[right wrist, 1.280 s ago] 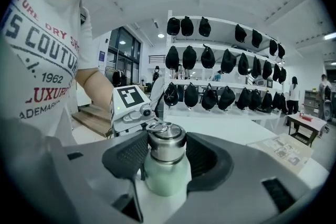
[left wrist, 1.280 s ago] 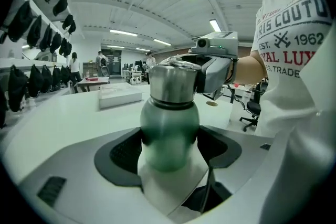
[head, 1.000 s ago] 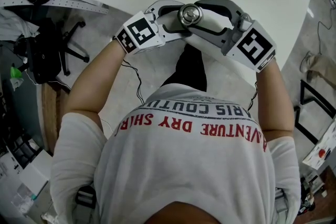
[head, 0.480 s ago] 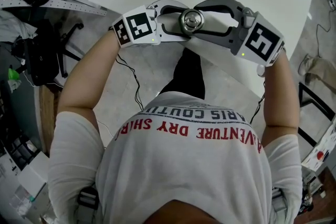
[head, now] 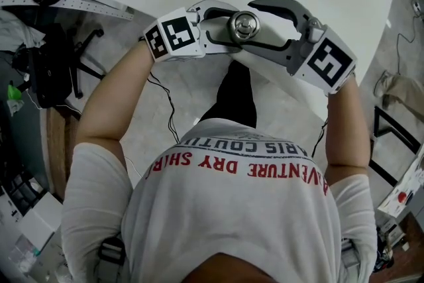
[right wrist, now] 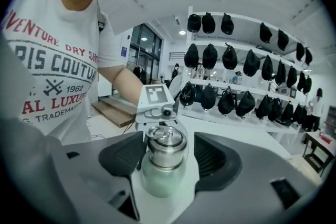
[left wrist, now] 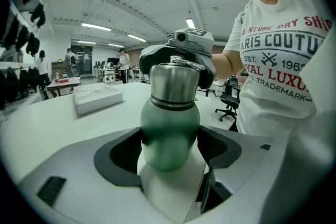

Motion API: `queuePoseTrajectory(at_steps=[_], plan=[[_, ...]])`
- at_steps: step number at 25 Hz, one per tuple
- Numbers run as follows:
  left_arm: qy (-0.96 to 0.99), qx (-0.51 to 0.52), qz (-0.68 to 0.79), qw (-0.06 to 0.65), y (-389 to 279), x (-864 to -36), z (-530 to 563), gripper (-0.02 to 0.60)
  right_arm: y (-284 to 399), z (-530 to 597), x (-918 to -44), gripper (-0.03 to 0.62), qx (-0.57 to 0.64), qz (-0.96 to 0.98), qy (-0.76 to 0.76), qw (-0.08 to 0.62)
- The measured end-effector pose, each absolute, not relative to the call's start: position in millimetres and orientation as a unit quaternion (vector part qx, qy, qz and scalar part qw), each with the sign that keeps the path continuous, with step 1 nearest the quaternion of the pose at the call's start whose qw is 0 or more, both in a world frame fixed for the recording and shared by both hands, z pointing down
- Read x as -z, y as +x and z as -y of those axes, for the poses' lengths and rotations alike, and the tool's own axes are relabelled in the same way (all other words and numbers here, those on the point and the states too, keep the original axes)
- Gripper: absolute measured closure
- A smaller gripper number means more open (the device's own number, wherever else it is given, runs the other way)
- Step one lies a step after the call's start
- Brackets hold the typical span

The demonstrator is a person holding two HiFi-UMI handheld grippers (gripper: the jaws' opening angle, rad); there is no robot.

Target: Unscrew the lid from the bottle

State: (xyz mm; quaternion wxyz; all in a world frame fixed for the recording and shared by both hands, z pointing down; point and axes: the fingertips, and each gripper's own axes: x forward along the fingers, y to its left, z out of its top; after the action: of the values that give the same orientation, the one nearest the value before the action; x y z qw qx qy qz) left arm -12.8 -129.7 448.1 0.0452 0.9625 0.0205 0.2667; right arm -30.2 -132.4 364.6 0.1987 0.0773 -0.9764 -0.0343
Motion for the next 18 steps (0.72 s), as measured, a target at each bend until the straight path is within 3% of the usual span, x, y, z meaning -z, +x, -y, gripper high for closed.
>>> queuePoseTrajectory(at_steps=[10,18], plan=[[0.960,-0.217,0.153,0.093,-9,-446,132,0.233,-18,132,-362,0.299,-0.015,0.950,0.275,0.148],[0.926,-0.201,0.294,0.122,-6,-447,137,0.233,-8,134,-368,0.299,-0.037,0.933,0.337,0.123]])
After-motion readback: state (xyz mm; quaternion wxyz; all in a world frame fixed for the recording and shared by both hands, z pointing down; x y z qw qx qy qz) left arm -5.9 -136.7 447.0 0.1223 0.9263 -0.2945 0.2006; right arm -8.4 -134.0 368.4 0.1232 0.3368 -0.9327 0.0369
